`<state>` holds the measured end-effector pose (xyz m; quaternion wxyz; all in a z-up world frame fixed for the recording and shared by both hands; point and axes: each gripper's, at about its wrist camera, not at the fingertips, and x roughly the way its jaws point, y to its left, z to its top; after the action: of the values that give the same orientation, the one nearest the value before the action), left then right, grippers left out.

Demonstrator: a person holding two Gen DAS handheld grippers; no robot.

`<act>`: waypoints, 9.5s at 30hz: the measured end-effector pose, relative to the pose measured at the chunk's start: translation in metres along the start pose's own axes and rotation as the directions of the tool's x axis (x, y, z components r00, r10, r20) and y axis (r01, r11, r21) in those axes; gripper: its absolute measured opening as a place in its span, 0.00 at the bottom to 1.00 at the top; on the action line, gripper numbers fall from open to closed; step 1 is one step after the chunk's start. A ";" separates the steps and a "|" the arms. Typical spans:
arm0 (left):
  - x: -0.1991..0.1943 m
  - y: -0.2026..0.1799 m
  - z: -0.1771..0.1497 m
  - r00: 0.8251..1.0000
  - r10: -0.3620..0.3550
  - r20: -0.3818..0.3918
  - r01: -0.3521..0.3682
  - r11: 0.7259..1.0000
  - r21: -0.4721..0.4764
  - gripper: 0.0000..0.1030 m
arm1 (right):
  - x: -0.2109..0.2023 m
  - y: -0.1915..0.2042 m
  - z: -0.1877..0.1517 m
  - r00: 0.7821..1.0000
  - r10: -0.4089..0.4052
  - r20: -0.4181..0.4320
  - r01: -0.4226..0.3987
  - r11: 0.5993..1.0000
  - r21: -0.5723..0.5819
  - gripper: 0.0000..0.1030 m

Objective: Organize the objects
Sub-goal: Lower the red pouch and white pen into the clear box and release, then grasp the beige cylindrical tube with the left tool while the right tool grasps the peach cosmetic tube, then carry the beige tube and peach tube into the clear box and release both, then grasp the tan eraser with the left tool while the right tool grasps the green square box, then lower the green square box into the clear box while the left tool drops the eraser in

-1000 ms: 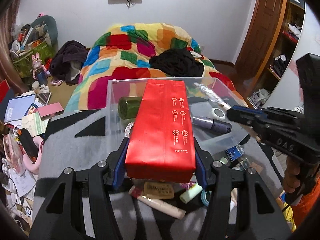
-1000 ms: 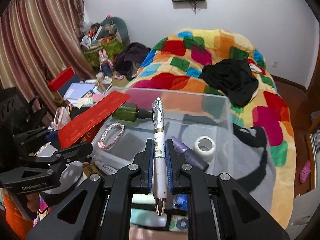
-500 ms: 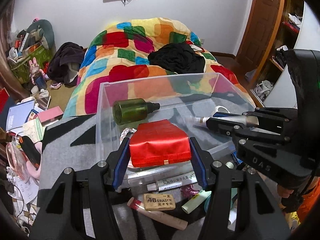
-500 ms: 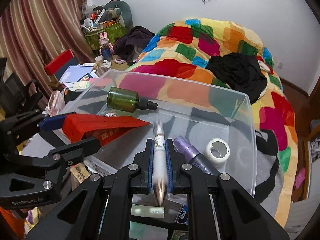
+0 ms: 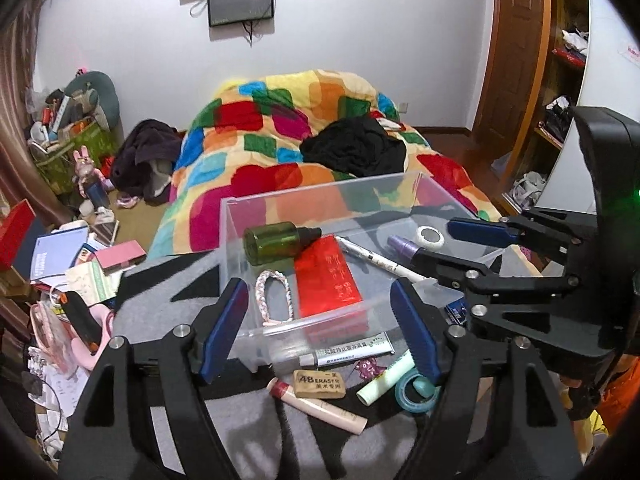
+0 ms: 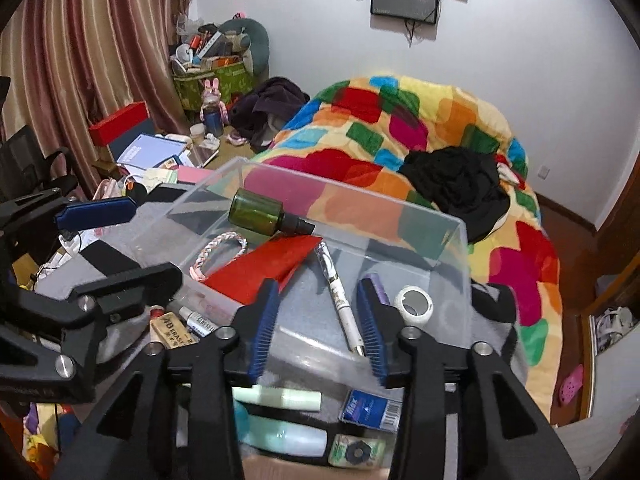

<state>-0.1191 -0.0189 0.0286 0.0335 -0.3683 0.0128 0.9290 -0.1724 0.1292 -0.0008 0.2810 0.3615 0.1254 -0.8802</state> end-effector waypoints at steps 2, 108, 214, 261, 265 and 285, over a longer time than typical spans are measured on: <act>-0.008 0.001 -0.003 1.000 0.015 0.019 -0.015 1.000 -0.007 0.84 | -0.009 -0.002 -0.002 1.000 -0.001 0.017 0.000 1.000 0.009 0.44; -0.037 0.020 -0.062 0.996 -0.016 0.083 0.023 0.996 -0.088 0.14 | -0.046 -0.005 -0.058 0.976 0.213 0.047 -0.217 0.973 0.080 0.28; 0.016 0.021 -0.084 0.996 -0.058 -0.073 0.049 0.993 -0.109 0.38 | -0.015 -0.067 -0.112 0.994 0.091 -0.052 -0.072 0.953 0.293 0.33; 0.042 0.057 -0.071 0.982 -0.026 -0.185 -0.001 0.990 -0.143 0.57 | 0.035 -0.050 -0.007 0.993 0.114 -0.034 -0.104 0.970 0.218 0.33; 0.058 0.056 -0.076 0.974 -0.003 -0.228 -0.029 0.991 -0.134 0.57 | 0.037 -0.048 -0.008 0.993 0.111 -0.050 -0.098 0.973 0.211 0.33; -0.007 0.041 -0.046 0.999 -0.024 -0.021 0.022 0.994 -0.108 0.40 | -0.001 -0.043 -0.012 0.996 0.087 0.029 -0.091 0.981 0.173 0.46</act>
<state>-0.0859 -0.0626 -0.0002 0.0242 -0.3801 -0.0414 0.9237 -0.1902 0.1694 -0.0074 0.2888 0.3804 0.0286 -0.8781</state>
